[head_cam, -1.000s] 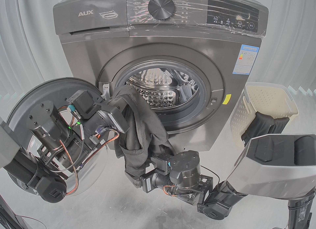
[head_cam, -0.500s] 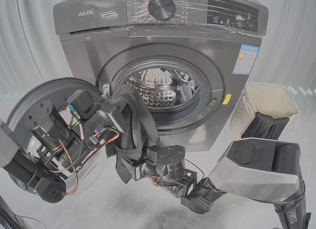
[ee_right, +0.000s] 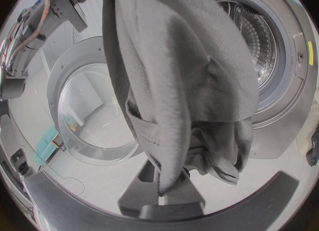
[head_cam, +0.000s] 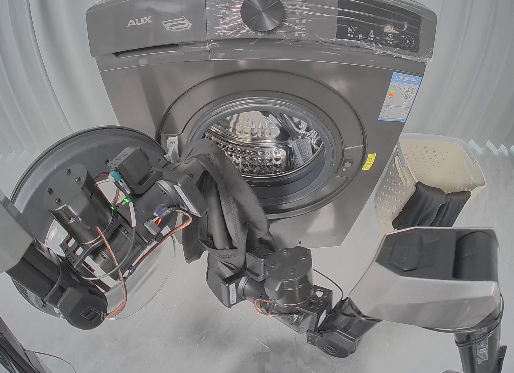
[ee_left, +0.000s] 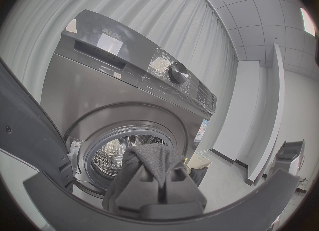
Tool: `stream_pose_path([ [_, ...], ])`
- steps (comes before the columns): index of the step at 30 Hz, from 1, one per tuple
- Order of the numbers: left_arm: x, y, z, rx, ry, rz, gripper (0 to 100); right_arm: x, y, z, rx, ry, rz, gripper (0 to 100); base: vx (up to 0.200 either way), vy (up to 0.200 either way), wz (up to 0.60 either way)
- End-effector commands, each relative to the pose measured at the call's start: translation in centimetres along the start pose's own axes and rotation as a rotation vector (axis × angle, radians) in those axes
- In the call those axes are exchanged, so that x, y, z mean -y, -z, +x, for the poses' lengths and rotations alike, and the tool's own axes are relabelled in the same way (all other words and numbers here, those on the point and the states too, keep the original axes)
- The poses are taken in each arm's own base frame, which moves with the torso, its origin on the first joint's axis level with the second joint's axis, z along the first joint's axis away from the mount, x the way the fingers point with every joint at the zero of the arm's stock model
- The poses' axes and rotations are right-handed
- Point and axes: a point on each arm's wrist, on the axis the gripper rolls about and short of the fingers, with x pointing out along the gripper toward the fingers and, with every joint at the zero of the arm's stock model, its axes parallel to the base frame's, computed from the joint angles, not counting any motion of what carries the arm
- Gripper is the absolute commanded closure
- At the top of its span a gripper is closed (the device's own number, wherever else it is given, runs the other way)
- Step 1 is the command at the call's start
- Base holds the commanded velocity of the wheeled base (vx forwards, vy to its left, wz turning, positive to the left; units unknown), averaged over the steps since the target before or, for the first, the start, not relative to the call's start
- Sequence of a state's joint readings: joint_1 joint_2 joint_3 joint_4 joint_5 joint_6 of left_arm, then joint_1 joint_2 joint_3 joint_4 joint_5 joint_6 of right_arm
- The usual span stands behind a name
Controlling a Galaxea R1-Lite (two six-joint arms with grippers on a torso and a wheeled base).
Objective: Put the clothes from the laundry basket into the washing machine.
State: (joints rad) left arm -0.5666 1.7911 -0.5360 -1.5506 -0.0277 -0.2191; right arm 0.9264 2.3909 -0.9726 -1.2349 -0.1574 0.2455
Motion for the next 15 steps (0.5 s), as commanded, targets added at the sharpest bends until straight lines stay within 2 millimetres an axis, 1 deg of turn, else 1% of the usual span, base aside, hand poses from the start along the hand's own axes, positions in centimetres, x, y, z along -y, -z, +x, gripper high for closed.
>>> stream_pose_path([
  [1,-0.8,-0.2,0.0,0.006,-0.026,0.008,100,0.4,-3.5,-4.3,0.024,0.009,-0.013,100,0.000,0.000,0.00],
  [2,-0.8,-0.2,0.0,0.006,-0.026,0.008,100,0.4,-3.5,-4.3,0.024,0.009,-0.013,100,0.000,0.000,0.00],
  [3,-1.0,-0.2,0.0,0.008,-0.033,0.010,100,0.9,-4.3,-6.3,0.015,0.012,-0.041,100,0.000,0.000,0.00],
  [4,-1.1,-0.2,0.0,0.007,-0.035,0.011,100,1.4,-4.8,-7.2,0.019,0.022,-0.052,100,0.000,0.000,0.00],
  [9,-1.3,-0.2,-0.1,0.005,-0.042,0.014,100,3.1,-6.9,-10.3,0.041,0.030,-0.053,100,0.000,0.000,0.00],
  [12,-1.3,-0.4,-0.2,0.012,-0.045,0.015,100,4.2,-7.7,-11.5,0.054,0.036,-0.062,100,0.000,0.000,0.00],
  [14,-1.3,-0.6,-0.3,0.016,-0.045,0.016,100,4.9,-7.8,-12.2,0.048,0.037,-0.067,100,0.000,0.000,0.00],
  [15,-1.3,-0.6,-0.3,0.016,-0.045,0.016,100,4.9,-7.8,-12.2,0.048,0.037,-0.067,100,0.000,0.000,0.00],
])
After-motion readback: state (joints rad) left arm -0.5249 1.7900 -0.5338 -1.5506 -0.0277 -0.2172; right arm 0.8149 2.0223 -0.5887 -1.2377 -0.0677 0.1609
